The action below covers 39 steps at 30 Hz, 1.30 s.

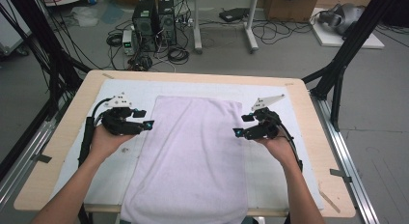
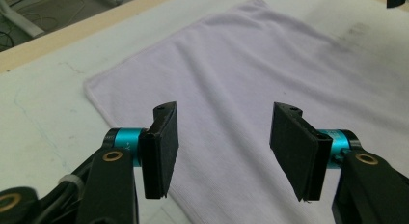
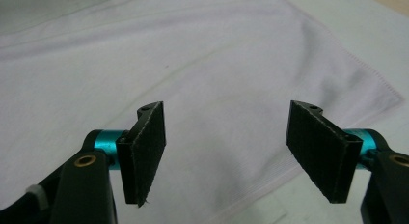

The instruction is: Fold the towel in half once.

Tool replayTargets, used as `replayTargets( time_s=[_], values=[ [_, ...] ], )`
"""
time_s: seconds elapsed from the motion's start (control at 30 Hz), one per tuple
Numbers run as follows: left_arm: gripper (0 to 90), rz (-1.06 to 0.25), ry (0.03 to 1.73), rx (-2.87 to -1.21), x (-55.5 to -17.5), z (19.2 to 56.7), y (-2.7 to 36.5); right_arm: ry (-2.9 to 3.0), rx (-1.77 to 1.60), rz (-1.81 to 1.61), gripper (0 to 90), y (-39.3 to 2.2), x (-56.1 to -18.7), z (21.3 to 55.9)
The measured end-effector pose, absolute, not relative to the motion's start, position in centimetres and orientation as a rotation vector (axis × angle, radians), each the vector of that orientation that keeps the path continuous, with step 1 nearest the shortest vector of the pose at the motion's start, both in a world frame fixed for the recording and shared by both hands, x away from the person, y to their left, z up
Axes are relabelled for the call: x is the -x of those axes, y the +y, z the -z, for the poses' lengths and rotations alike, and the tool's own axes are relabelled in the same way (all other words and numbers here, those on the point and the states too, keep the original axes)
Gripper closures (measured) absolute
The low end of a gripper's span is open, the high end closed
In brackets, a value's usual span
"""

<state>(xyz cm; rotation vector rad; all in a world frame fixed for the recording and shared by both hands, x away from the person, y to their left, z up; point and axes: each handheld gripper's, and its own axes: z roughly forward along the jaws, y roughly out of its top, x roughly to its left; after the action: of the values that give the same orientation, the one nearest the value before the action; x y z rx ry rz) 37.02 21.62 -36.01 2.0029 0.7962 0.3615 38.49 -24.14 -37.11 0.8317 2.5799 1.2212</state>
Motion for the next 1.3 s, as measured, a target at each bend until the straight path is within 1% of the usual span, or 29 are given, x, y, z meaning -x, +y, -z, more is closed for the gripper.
replayTargets(
  time_s=[0.07, 0.13, 0.23, 0.33, 0.47, 0.6, 0.67, 0.87, 1.0, 1.03, 1.1, 1.13, 1.17, 1.2, 1.23, 1.3],
  values=[
    [44.4, -0.391, 0.812, -2.017, -38.1, 35.8, 21.6, 2.564, -0.834, -1.227, 31.5, -24.0, -39.3, 36.9],
    [46.3, -0.393, 0.831, -1.994, -38.9, 35.8, 21.6, 2.546, -0.846, -1.232, 32.0, -23.9, -40.1, 37.1],
    [47.9, -0.428, 0.851, -1.993, -40.1, 36.1, 21.4, 2.532, -0.89, -1.212, 33.7, -24.2, -41.2, 38.0],
    [49.9, -0.462, 0.862, -2.006, -41.3, 37.2, 21.2, 2.532, -0.937, -1.174, 36.4, -24.5, -42.3, 39.1],
    [52.0, -0.419, 0.92, -2.039, -42.7, 39.3, 21.0, 2.517, -0.964, -1.122, 39.3, -24.4, -43.3, 40.3],
    [55.1, -0.45, 0.898, -2.082, -43.3, 40.5, 20.1, 2.499, -1.036, -1.086, 40.9, -24.6, -44.1, 41.2],
    [55.9, -0.46, 0.892, -2.107, -43.6, 41.1, 19.8, 2.501, -1.052, -1.066, 43.6, -24.6, -44.3, 41.6],
    [58.4, -0.424, 0.965, -2.151, -44.5, 42.9, 19.9, 2.502, -1.087, -1.003, 44.7, -24.4, -44.7, 42.5],
    [59.6, -0.423, 1.005, -2.189, -44.8, 43.8, 19.6, 2.506, -1.1, -0.937, 48.1, -24.3, -44.8, 43.2],
    [59.6, -0.42, 1.013, -2.167, -44.9, 43.8, 19.7, 2.509, -1.102, -0.929, 49.2, -24.3, -44.8, 43.5],
    [63.6, -0.415, 1.031, -2.138, -44.9, 44.0, 19.8, 2.488, -1.122, -0.955, 52.9, -24.5, -44.6, 43.7],
    [66.8, -0.411, 1.029, -2.133, -44.8, 44.0, 19.8, 2.482, -1.122, -0.967, 56.0, -24.5, -44.6, 43.8],
    [72.1, -0.4, 1.015, -2.137, -44.8, 44.0, 19.8, 2.48, -1.124, -0.979, 60.0, -24.6, -44.5, 43.8],
    [80.4, -0.396, 1.003, -2.142, -44.7, 44.0, 19.6, 2.483, -1.126, -0.988, 65.8, -24.5, -44.5, 43.8],
    [82.8, -0.407, 0.993, -2.154, -44.7, 43.9, 19.5, 2.497, -1.127, -0.999, 71.5, -24.4, -44.5, 43.8],
    [85.0, -0.406, 1.0, -2.15, -44.6, 43.8, 19.6, 2.521, -1.124, -1.031, 83.0, -24.3, -44.5, 43.8]
  ],
)
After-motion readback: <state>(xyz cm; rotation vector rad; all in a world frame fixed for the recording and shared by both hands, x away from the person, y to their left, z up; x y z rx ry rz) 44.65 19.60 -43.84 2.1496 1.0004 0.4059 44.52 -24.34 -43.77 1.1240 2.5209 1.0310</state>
